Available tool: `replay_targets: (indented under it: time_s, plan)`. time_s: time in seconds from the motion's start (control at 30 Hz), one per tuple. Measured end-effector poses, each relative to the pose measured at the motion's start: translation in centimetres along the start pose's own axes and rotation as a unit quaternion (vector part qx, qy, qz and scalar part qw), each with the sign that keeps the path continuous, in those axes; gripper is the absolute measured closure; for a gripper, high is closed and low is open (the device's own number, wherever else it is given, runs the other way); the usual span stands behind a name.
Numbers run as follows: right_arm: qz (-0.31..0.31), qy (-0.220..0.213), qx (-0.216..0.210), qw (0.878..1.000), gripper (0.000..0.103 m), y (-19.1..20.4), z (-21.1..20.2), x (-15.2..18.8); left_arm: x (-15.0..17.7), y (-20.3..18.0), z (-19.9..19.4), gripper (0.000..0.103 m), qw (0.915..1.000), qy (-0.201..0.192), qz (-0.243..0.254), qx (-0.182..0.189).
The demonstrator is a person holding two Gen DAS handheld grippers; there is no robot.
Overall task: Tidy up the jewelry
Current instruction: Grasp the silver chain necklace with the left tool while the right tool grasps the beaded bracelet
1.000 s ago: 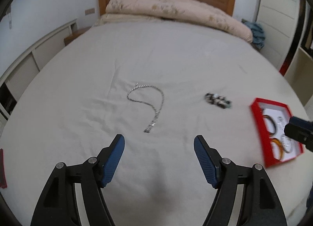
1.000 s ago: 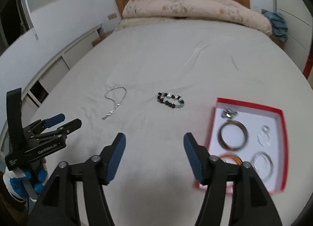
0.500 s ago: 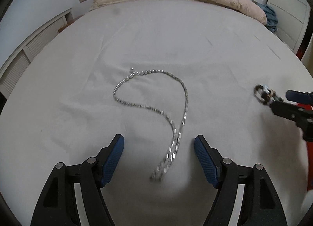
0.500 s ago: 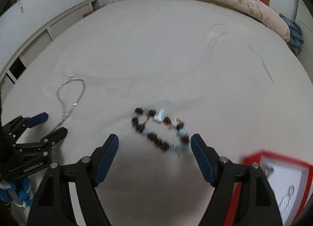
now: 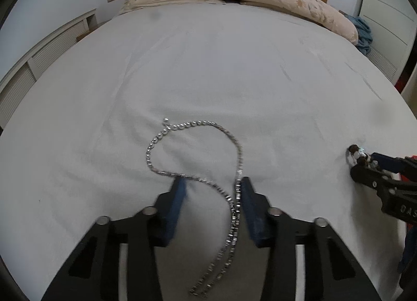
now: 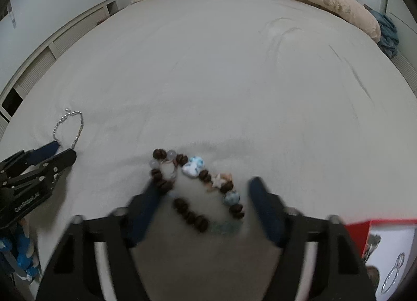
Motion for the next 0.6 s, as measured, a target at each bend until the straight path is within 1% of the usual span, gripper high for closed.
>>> replay_targets:
  time_s: [0.03, 0.07, 0.1, 0.13, 0.23, 0.33, 0.47, 0.6]
  plan:
    - [0.001, -0.001, -0.001, 1.000, 0.070, 0.1, -0.2, 0.1, 0.1, -0.2, 0.0, 0.079, 1.0000, 0.002, 0.000, 0.003]
    - [0.001, 0.000, -0.005, 1.000, 0.084, 0.2, -0.4, 0.3, 0.4, -0.5, -0.1, 0.084, 0.9999, 0.006, 0.000, 0.010]
    - [0.002, 0.002, -0.009, 1.000, 0.089, 0.6, -0.5, 0.4, 0.5, -0.8, -0.2, 0.094, 0.9998, 0.009, 0.001, 0.015]
    - [0.002, 0.003, -0.013, 1.000, 0.092, 0.8, -0.7, 0.6, 0.5, -0.6, -0.2, 0.099, 0.9998, 0.012, 0.002, 0.019]
    - [0.005, 0.004, -0.023, 1.000, 0.092, 0.6, -1.4, 1.4, 1.7, -0.9, -0.9, 0.099, 0.9996, 0.017, 0.004, 0.022]
    - [0.007, -0.001, -0.034, 0.999, 0.092, 0.9, -2.6, 3.0, 2.7, -0.7, -1.8, 0.099, 0.9995, 0.019, -0.002, 0.027]
    - [0.010, -0.016, -0.052, 0.998, 0.092, 1.9, -5.9, 4.6, 4.2, -0.8, -4.3, 0.099, 0.9994, 0.011, -0.004, 0.032]
    - [0.012, -0.034, -0.062, 0.997, 0.092, 2.7, -9.6, 6.8, 5.9, -1.2, -8.0, 0.099, 0.9993, -0.002, -0.001, 0.038]
Point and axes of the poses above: each gripper's, at about its wrist camera, not at the fingertips, and z roughly the way its jaws point, y to its left, x to its underside, the point moved 10 cm from there along z, roughly the way its jaws point, and after that the axes turned 13 degrees about y, right-handed, at the moved point
